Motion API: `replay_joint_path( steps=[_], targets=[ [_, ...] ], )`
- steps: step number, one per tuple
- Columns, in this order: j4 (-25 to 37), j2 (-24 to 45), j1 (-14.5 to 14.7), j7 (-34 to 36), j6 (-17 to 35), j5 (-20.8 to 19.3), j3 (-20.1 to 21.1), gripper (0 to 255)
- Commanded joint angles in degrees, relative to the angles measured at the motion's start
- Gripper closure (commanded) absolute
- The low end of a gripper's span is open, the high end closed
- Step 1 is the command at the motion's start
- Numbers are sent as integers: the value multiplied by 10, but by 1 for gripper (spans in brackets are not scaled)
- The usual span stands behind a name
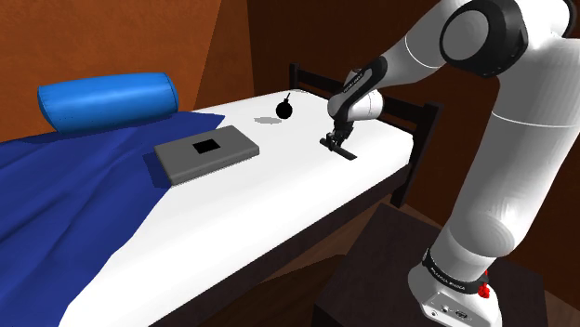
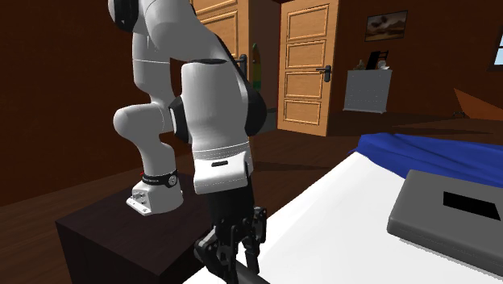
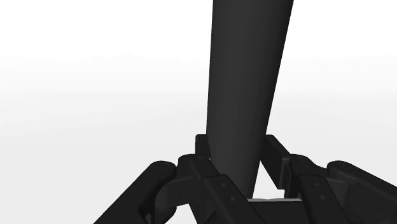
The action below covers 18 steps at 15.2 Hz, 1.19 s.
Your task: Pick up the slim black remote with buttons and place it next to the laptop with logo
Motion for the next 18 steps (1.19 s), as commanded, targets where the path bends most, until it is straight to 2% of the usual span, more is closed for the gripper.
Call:
replay_joint_path(
  steps=[1,7,18],
  targets=[
    [-2,5,-1,0,1,0,-1,255],
    [-3,4,-2,0,0,-1,-2,255],
    [20,-59,5,40,-80,-54,-12,255]
  ],
)
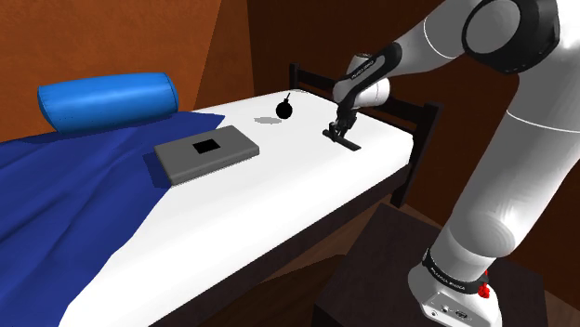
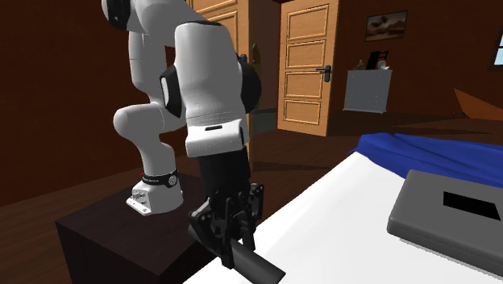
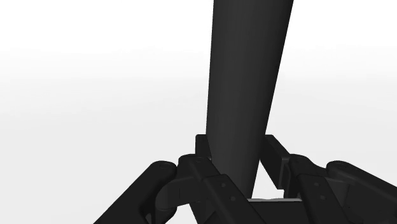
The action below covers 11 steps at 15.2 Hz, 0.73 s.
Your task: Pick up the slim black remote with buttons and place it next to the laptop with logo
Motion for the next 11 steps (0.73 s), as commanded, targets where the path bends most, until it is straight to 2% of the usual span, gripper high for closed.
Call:
replay_joint_path(
  steps=[1,11],
  targets=[
    [8,-9,1,7,-16,-8,0,255],
    [40,-49,1,27,-86,-34,1,255]
  ],
)
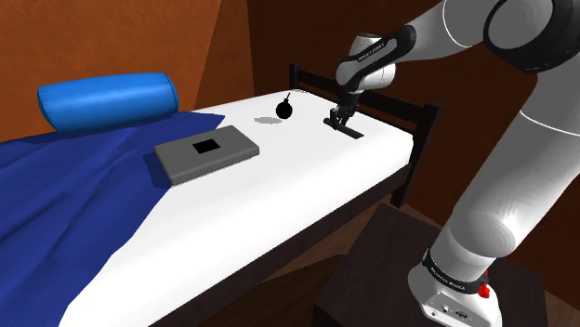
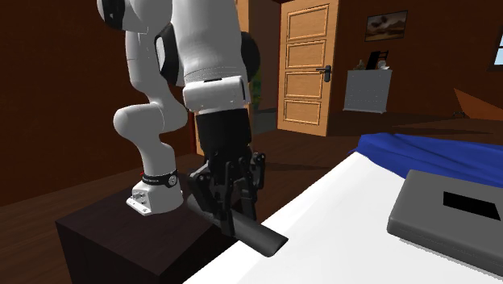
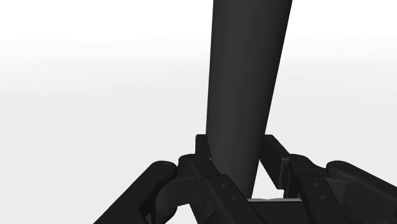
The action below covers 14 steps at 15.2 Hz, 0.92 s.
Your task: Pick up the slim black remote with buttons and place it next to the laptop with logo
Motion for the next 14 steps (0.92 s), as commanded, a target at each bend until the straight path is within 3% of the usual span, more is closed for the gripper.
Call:
replay_joint_path(
  steps=[1,14],
  targets=[
    [-3,-7,6,19,-3,-8,8,255],
    [-16,-18,84,240,-6,-63,114,255]
  ],
)
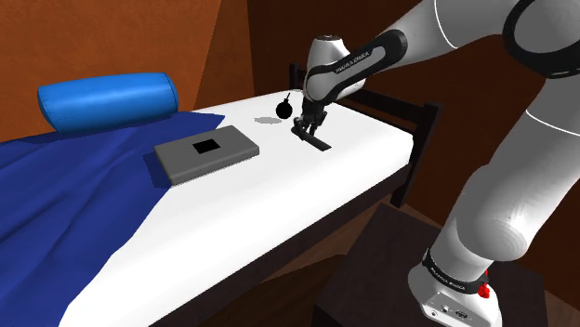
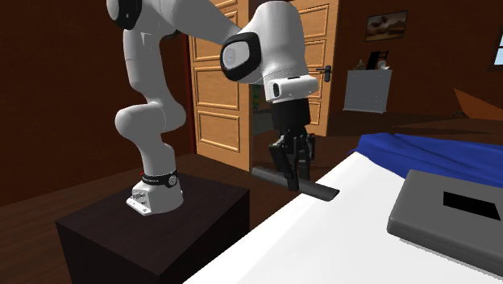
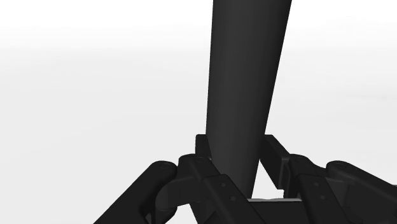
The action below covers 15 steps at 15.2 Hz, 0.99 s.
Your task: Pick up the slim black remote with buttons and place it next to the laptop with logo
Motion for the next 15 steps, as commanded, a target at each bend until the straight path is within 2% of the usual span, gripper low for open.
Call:
replay_joint_path(
  steps=[1,8,15],
  targets=[
    [5,6,13,35,-1,-6,17,255],
    [49,41,57,141,-18,-25,68,255],
    [126,100,102,239,-47,-45,110,255]
  ],
)
